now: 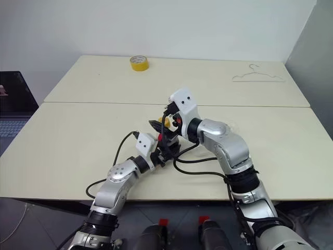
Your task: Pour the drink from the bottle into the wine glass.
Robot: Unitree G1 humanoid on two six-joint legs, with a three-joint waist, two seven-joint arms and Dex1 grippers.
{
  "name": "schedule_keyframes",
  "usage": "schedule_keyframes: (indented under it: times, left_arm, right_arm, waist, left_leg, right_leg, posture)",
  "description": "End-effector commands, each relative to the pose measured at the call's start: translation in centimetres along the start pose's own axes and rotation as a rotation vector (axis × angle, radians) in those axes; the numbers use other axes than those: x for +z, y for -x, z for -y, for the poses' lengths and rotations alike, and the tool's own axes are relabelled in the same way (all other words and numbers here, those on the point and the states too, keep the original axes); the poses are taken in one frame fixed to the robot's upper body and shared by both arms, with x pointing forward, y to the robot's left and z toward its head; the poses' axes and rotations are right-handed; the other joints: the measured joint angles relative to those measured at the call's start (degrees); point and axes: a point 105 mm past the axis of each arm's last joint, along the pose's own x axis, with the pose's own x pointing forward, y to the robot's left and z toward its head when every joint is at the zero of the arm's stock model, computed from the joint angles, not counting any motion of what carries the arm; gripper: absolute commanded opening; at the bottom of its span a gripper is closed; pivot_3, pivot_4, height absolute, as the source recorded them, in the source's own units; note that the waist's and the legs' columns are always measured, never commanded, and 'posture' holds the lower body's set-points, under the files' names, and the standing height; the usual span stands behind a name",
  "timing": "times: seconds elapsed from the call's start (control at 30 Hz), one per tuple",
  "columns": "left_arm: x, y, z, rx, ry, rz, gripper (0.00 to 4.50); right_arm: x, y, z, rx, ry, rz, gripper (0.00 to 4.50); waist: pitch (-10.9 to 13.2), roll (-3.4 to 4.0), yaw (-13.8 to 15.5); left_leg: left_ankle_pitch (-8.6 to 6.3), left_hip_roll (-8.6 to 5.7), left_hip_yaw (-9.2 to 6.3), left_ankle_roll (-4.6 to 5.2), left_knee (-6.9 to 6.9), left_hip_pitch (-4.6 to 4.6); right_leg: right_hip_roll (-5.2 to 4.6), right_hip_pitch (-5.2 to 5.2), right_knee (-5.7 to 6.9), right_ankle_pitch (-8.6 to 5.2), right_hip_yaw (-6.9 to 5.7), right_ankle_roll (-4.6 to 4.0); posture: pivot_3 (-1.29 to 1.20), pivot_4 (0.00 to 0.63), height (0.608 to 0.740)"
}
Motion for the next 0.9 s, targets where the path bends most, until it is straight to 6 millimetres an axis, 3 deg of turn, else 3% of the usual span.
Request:
schedule_keyframes:
  times: [0.03, 0.77, 0.9]
  left_arm:
    - [-4.8, 0.8, 0.8, -0.008, 0.073, -0.176, 2.63]
    - [-5.0, 0.8, 0.6, -0.011, 0.064, -0.186, 2.63]
    - [-5.0, 0.8, 0.7, -0.014, 0.064, -0.187, 2.63]
  right_arm:
    - [1.6, 0.8, 0.2, 0.0, 0.025, 0.064, 4.47]
    - [1.2, 2.2, 0.9, -0.002, 0.013, 0.057, 4.47]
    - [1.3, 2.5, 0.8, 0.002, 0.014, 0.06, 3.54]
  waist:
    - [0.0, 0.0, 0.0]
    - [0.0, 0.0, 0.0]
    - [0.0, 0.0, 0.0]
  left_leg:
    - [0.0, 0.0, 0.0, 0.0, 0.0, 0.0]
    - [0.0, 0.0, 0.0, 0.0, 0.0, 0.0]
    - [0.0, 0.0, 0.0, 0.01, 0.0, 0.0]
  right_leg:
    - [0.0, 0.0, 0.0, 0.0, 0.0, 0.0]
    - [0.0, 0.0, -0.04, 0.0, 0.0, 0.0]
    - [0.0, 0.0, -0.04, 0.0, 0.0, 0.0]
  posture:
    - [0.0, 0.15, 0.74]
    - [0.0, 0.15, 0.74]
    - [0.0, 0.15, 0.74]
